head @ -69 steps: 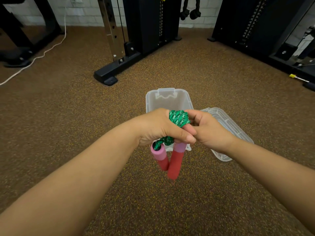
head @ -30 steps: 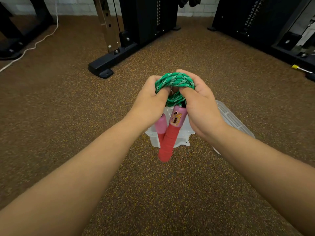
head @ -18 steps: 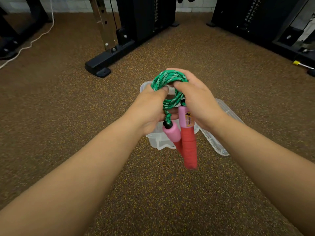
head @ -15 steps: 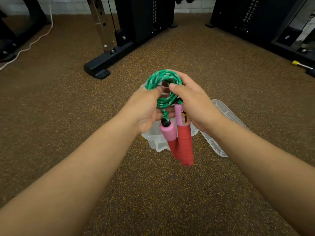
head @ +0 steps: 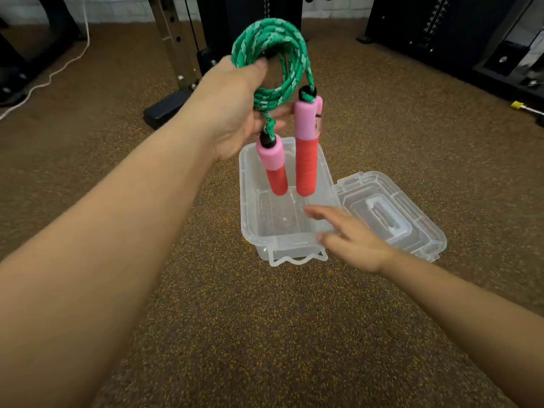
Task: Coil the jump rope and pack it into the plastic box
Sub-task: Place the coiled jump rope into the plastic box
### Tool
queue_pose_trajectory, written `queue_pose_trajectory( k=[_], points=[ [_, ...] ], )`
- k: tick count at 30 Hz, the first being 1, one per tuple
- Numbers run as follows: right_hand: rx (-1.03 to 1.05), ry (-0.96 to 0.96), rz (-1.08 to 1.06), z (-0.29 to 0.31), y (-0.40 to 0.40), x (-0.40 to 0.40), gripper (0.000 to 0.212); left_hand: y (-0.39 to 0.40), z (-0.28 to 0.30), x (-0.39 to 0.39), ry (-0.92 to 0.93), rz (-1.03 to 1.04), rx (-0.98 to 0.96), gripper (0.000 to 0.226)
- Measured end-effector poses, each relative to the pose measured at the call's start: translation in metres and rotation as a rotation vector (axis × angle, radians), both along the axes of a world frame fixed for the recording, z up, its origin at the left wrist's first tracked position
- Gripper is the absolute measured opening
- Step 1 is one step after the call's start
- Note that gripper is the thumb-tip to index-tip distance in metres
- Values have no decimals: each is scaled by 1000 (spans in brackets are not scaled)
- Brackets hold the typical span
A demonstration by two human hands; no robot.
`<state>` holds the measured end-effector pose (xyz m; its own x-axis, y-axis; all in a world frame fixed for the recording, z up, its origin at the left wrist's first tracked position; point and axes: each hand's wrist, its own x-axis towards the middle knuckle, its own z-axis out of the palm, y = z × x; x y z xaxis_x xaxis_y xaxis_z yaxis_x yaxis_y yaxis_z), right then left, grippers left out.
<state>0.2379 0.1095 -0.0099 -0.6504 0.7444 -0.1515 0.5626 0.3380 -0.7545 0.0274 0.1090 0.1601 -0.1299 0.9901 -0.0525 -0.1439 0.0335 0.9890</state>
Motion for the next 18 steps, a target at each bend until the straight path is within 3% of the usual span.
queue_pose_trajectory(
  k=[5,10,18],
  points=[
    [384,-347,237,-9,2,-16,51,5,-21,8,15,-32,2,30],
    [378,-319,264,-6,1,-18,38,3,-46,12,79,-45,-46,28],
    [362,-377,370,-2,-28,-9,35,0,-71,11,158,-55,-80,29]
  ],
)
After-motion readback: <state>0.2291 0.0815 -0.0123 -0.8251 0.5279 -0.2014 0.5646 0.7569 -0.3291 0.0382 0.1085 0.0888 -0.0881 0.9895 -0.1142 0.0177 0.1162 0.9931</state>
